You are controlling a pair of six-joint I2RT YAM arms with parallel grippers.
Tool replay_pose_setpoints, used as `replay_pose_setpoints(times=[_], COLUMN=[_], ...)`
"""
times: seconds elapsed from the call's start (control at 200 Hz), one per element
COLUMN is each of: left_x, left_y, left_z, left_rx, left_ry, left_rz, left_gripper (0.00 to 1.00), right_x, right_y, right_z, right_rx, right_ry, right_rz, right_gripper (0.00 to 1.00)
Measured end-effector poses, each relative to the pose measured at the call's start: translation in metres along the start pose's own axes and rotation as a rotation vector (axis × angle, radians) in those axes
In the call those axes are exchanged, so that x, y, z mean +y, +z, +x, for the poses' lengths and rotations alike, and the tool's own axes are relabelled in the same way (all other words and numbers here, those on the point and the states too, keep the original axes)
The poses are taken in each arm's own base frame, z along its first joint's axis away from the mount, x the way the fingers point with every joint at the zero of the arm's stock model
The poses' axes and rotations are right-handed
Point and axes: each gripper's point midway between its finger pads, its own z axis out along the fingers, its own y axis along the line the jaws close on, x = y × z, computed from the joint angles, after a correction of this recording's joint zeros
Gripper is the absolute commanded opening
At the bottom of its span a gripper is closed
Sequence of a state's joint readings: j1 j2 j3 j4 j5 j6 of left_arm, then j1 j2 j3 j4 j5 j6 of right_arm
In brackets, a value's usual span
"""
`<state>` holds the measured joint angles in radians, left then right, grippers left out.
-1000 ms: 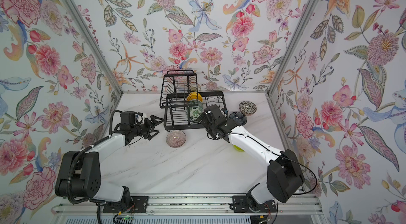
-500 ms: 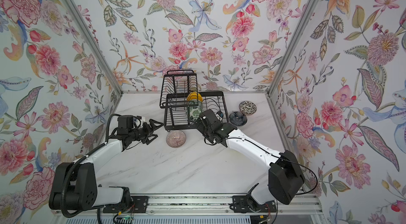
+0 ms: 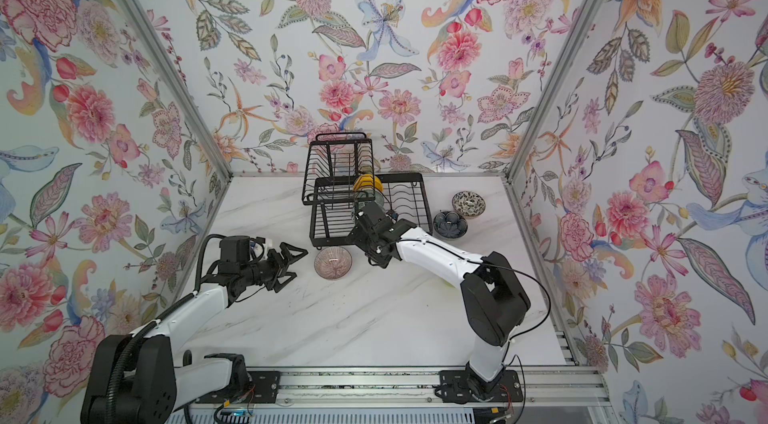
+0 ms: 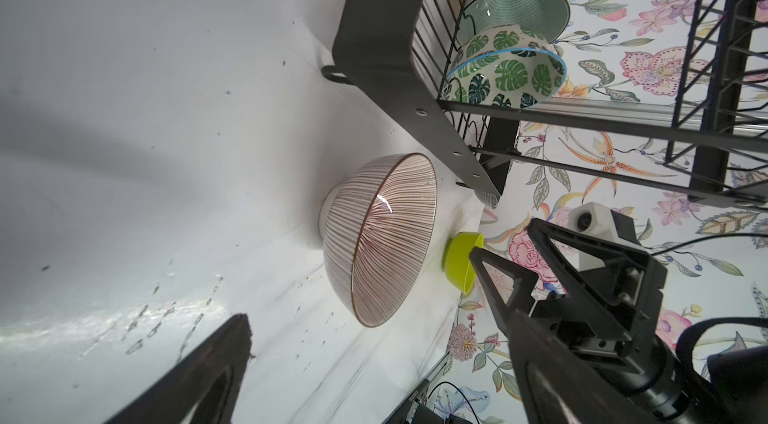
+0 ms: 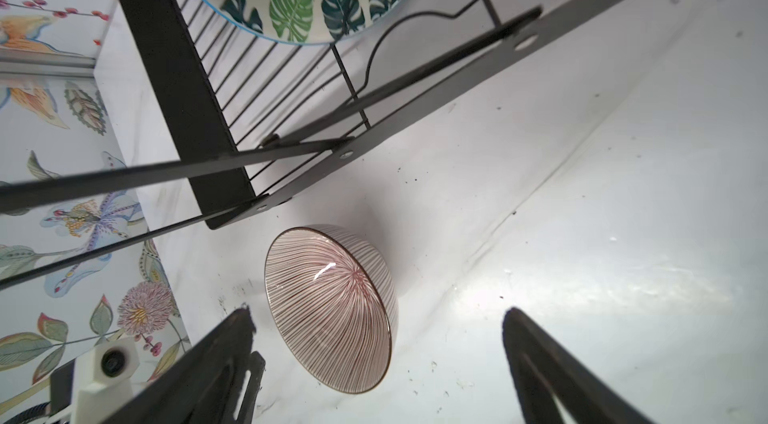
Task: Load the bowls into the dish rack
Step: 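Grasp the rim of the red-striped white bowl with the right gripper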
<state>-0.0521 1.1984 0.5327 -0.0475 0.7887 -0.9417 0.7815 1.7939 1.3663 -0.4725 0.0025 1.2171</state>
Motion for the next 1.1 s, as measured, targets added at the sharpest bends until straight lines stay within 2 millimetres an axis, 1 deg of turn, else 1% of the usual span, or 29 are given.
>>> replay_pose_setpoints(times=[0.135, 0.215, 0.3, 0.395, 0.525, 0.62, 0.651, 0.746, 0.831, 0.961, 1.021, 1.101], left_x=[0.003, 0.008, 0.014, 0.020, 0.023, 0.022, 0.023, 0.026, 0.030, 0.032, 0.030, 0.021], left_y=[-0.003, -0.004, -0.005, -0.008, -0.010, -0.011, -0.011, -0.012, -0.013, -0.014, -0.015, -0.016], left_z=[0.003, 0.007, 0.010, 0.011, 0.010, 0.008, 0.008, 0.008, 0.008, 0.009, 0.010, 0.009], left_rx=[0.002, 0.013, 0.026, 0.030, 0.029, 0.022, 0.020, 0.018, 0.017, 0.020, 0.021, 0.018], left_ry=[0.008, 0.009, 0.006, -0.001, -0.002, 0.001, 0.000, -0.008, -0.021, -0.033, -0.030, -0.010], left_rz=[-0.018, -0.037, -0.060, -0.082, -0.107, -0.117, -0.119, -0.136, -0.160, -0.177, -0.186, -0.181], left_gripper=[0.99, 0.99, 0.99, 0.99, 0.99, 0.99, 0.99, 0.99, 0.99, 0.99, 0.99, 0.99], right_x=[-0.002, -0.002, 0.001, 0.002, -0.004, -0.009, -0.010, -0.008, -0.008, -0.007, -0.009, -0.011], right_y=[0.021, 0.030, 0.040, 0.050, 0.063, 0.066, 0.066, 0.065, 0.065, 0.064, 0.063, 0.063], right_z=[0.020, 0.031, 0.037, 0.042, 0.048, 0.049, 0.050, 0.049, 0.049, 0.049, 0.050, 0.049], right_rx=[0.061, 0.095, 0.124, 0.145, 0.172, 0.181, 0.183, 0.183, 0.183, 0.185, 0.187, 0.179], right_ry=[-0.061, -0.083, -0.110, -0.126, -0.142, -0.151, -0.154, -0.162, -0.166, -0.174, -0.180, -0.185], right_rz=[0.042, 0.052, 0.058, 0.064, 0.087, 0.107, 0.112, 0.110, 0.112, 0.113, 0.119, 0.132], right_gripper=[0.75, 0.68, 0.61, 0.50, 0.42, 0.37, 0.34, 0.26, 0.21, 0.10, 0.06, 0.01])
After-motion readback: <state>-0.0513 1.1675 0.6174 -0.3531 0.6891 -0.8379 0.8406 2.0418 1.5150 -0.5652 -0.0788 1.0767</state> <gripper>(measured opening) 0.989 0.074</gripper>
